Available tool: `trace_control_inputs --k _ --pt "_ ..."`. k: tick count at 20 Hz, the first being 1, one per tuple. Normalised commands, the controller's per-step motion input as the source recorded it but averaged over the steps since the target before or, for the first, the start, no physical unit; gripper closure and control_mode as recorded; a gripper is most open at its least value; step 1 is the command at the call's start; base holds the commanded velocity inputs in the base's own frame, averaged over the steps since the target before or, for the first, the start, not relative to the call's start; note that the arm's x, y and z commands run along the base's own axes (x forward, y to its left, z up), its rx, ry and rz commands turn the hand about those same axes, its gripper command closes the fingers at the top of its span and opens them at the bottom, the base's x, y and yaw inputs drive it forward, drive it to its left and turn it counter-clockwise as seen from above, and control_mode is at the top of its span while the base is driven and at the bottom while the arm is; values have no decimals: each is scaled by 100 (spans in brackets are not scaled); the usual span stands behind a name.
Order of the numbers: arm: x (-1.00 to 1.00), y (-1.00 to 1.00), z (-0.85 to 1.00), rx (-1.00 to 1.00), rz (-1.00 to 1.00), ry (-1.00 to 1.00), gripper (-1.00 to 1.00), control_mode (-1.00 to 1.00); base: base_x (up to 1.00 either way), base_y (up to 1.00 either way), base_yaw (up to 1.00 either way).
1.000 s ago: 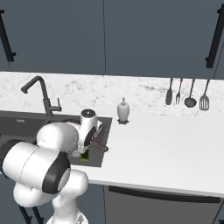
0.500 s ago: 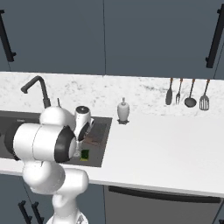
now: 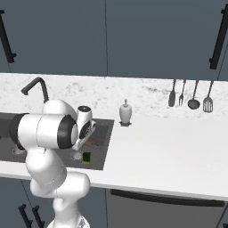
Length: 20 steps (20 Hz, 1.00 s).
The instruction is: Pick the pan and sponge and place them into the sink. Then turn on the water.
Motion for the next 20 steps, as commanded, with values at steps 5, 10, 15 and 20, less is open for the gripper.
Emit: trace_control_inputs --k 5,10,15,20 --pt "20 0 0 0 0 12 100 -100 0 0 0" --pt "19 10 0 0 0 3 100 -100 0 0 0" --pt "4 20 -8 -1 0 1 100 -100 0 0 0" --pt "0 25 -34 -3 0 0 100 -100 0 0 0"
